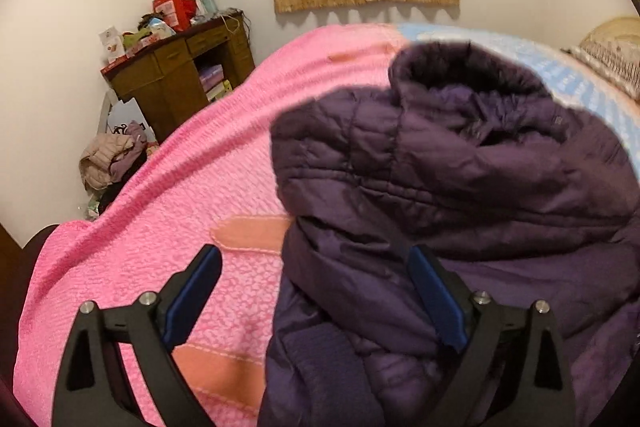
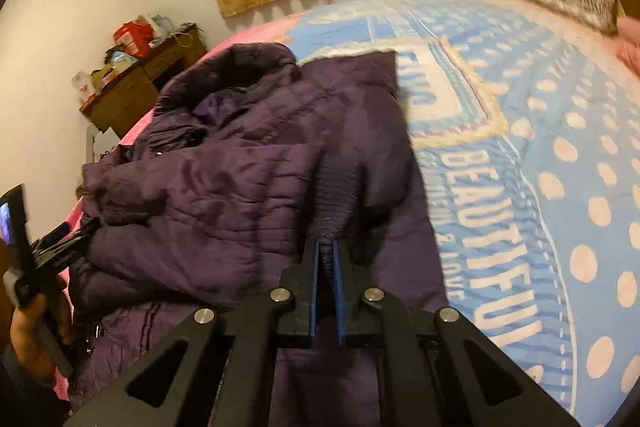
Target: Fold large clothes
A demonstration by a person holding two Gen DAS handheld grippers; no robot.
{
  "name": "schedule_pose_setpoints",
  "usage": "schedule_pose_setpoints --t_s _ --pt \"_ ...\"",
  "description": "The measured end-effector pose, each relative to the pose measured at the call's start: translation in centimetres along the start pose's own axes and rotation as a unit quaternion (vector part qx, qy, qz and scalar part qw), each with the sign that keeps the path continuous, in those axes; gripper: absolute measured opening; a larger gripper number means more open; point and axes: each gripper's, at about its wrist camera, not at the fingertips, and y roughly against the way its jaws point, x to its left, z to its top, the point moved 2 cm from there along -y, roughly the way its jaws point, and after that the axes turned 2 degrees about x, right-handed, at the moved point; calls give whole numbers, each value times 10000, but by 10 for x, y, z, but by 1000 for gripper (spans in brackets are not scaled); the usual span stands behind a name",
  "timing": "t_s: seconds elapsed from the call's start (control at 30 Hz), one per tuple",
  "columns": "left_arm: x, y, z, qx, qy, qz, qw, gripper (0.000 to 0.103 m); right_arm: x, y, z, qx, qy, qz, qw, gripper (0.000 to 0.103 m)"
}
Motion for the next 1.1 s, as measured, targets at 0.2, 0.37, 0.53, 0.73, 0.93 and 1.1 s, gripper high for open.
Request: schedule_pose_setpoints --t_s 0.2,0.37,0.53,0.73,0.93,1.1 --pt "26 36 25 -684 394 84 9968 103 22 33 12 -562 67 -54 9984 84" --pt "21 12 38 -449 300 310 9981 103 60 28 27 -674 606 86 9958 77" --pt "-5 -11 34 -166 92 355 9992 103 105 0 28 -220 1140 440 9923 69" --pt "-17 -46 22 271 -115 574 9979 103 100 -55 23 318 1081 41 9936 67" --pt "-15 -69 17 581 -85 313 9978 103 98 -70 11 384 1305 -166 9906 67" --pt "-9 -80 13 816 49 34 9966 103 96 -72 4 317 1436 -244 9888 67"
